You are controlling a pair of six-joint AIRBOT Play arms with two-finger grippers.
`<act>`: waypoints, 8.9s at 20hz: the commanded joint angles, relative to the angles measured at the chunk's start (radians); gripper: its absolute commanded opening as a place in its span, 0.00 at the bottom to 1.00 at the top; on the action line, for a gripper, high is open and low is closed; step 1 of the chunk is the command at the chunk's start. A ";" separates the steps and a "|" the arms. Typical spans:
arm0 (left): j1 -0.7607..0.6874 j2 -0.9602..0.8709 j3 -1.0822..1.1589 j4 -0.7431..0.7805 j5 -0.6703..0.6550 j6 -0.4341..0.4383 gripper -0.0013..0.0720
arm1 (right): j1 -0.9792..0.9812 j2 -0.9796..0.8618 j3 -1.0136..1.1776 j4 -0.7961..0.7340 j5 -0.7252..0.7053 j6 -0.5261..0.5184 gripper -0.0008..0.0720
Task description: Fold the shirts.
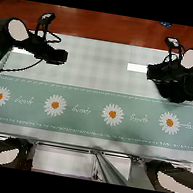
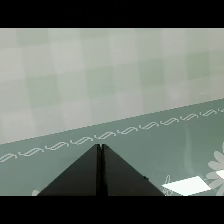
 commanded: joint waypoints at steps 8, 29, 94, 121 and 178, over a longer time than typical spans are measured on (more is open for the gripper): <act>0.000 -0.001 0.000 0.000 0.000 0.000 0.04 | 0.001 0.000 0.000 0.000 0.000 0.000 0.05; 0.003 -0.071 -0.002 0.011 0.476 -0.024 0.72 | 0.001 -0.010 0.000 -0.219 -0.448 0.003 0.58; 0.163 0.755 -0.700 -0.080 0.140 -0.010 0.71 | 0.308 -0.268 0.157 0.757 -0.182 -0.247 0.57; 0.169 0.018 -0.697 -0.697 0.396 0.370 0.04 | -0.127 0.261 -0.838 0.913 -0.318 -0.323 0.57; 0.403 -0.076 -0.161 -0.798 0.435 0.627 0.04 | -0.286 -0.331 0.312 0.806 -0.167 -0.378 0.05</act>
